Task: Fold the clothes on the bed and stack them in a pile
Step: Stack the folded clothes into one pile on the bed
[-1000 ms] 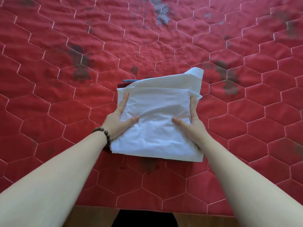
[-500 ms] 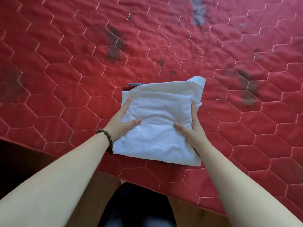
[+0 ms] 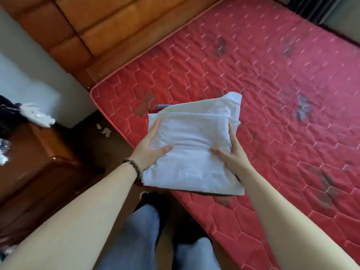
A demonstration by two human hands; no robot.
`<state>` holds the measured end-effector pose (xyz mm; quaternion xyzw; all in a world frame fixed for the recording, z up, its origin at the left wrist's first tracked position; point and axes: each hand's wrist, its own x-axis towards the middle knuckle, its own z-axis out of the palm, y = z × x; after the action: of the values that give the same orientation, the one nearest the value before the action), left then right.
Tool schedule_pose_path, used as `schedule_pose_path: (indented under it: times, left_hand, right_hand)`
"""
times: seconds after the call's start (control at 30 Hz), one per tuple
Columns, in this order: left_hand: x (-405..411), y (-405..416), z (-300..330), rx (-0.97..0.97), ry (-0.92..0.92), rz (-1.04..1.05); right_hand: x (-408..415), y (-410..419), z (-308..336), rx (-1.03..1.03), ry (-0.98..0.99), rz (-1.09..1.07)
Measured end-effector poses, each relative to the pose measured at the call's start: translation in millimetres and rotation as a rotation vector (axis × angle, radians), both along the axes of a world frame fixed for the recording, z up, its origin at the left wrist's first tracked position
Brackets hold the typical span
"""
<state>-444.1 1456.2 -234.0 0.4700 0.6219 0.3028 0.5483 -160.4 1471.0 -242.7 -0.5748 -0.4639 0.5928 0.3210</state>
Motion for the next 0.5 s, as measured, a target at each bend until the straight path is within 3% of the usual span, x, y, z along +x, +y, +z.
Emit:
schedule_pose_path:
  times: [0.23, 0.5]
  left_hand:
    - [-115, 20, 37, 0.029, -0.086, 0.23]
    - [-252, 90, 2, 0.012, -0.193, 0.454]
  right_hand:
    - [-119, 79, 48, 0.011, -0.052, 0.224]
    - [-280, 199, 24, -0.02, -0.128, 0.384]
